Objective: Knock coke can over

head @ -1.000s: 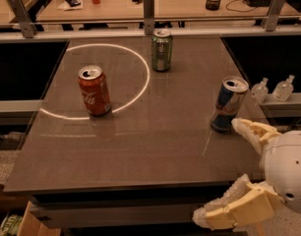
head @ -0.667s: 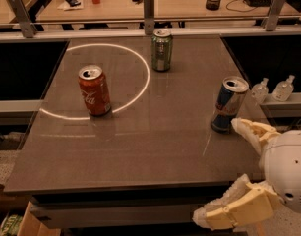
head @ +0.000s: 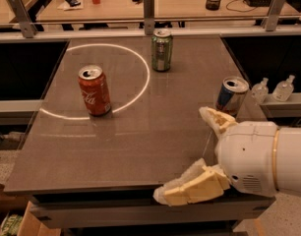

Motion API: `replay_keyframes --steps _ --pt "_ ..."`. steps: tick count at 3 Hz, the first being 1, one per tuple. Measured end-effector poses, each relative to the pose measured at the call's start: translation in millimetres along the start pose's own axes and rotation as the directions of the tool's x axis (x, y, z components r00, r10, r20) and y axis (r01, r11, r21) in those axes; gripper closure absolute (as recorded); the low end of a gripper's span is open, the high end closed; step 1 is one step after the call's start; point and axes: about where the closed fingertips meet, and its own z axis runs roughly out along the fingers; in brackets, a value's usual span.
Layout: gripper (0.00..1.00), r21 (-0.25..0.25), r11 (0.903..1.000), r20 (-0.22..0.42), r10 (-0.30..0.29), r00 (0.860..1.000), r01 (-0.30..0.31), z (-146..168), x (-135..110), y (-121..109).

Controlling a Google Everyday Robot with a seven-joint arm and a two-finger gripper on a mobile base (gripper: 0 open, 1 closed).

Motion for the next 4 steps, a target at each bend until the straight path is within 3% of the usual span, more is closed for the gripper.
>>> replay_keyframes --steps 2,4 --pt "0.00 0.017 0.9993 0.125 -0.036 0.991 0.034 65.6 -24.7 -13.9" --pt "0.00 0.063 0.9980 0.278 -0.012 0.960 -0.006 118.6 -54.6 -32.8"
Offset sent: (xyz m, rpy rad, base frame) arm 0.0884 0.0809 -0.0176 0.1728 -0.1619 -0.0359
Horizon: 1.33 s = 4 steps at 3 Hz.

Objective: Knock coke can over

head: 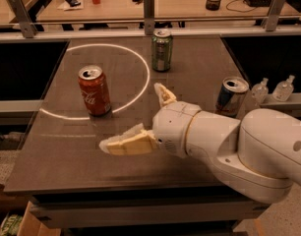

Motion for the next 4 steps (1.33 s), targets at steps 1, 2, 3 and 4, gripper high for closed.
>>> replay_keyframes --steps 1,2,3,4 --pt "0.00 -0.013 0.9999 0.070 -0.007 0.997 0.007 29.7 -12.8 2.9" --pt "0.00 -0.036 0.9990 0.116 -0.021 0.993 0.025 58.3 -24.2 9.3" --pt "0.00 -0.017 0.9993 0.111 -0.031 0.993 0.033 99.8 -16.5 -5.4" --pt "0.00 -0.017 0.9993 0.110 -0.032 0.993 0.035 100.2 -17.0 -4.9"
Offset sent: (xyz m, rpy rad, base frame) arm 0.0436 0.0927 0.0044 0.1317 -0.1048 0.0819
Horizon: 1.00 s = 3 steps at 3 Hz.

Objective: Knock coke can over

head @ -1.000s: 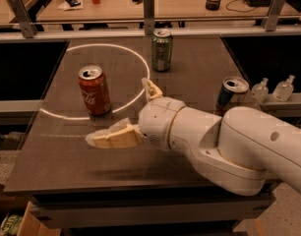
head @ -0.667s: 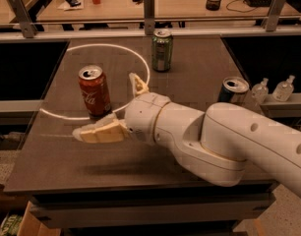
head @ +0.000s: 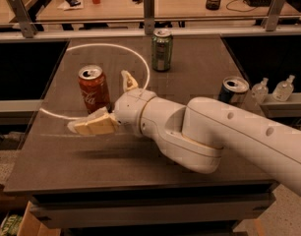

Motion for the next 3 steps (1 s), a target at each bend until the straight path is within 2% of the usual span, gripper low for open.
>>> replay_keyframes --steps 2,3 --pt "0.00 0.080 0.9930 -0.002 -0.087 0.996 0.087 13.4 10.2 -59.2" --pt "0.00 0.084 0.9947 0.003 -0.061 0.998 0.060 26.3 23.5 -66.4"
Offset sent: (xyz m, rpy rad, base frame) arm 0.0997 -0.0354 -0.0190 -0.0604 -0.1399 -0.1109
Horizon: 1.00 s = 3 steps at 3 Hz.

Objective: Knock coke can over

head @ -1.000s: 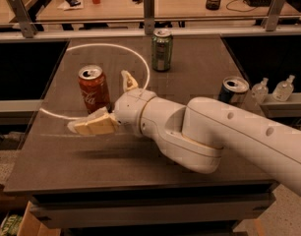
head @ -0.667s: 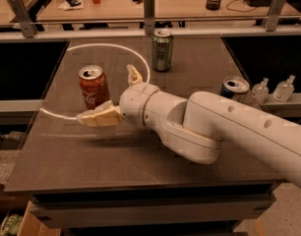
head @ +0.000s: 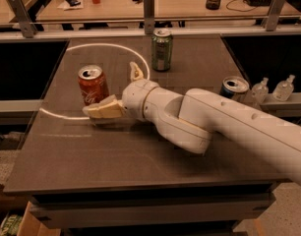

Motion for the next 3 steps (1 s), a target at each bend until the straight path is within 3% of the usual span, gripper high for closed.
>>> replay_keyframes --steps 1,3 --pt "0.00 -0.027 0.9979 0.013 0.059 0.998 -0.059 13.2 5.6 14.0" --pt "0.41 -0.063 0.9910 -0.013 0.117 0.993 -0.118 24.1 11.5 36.8"
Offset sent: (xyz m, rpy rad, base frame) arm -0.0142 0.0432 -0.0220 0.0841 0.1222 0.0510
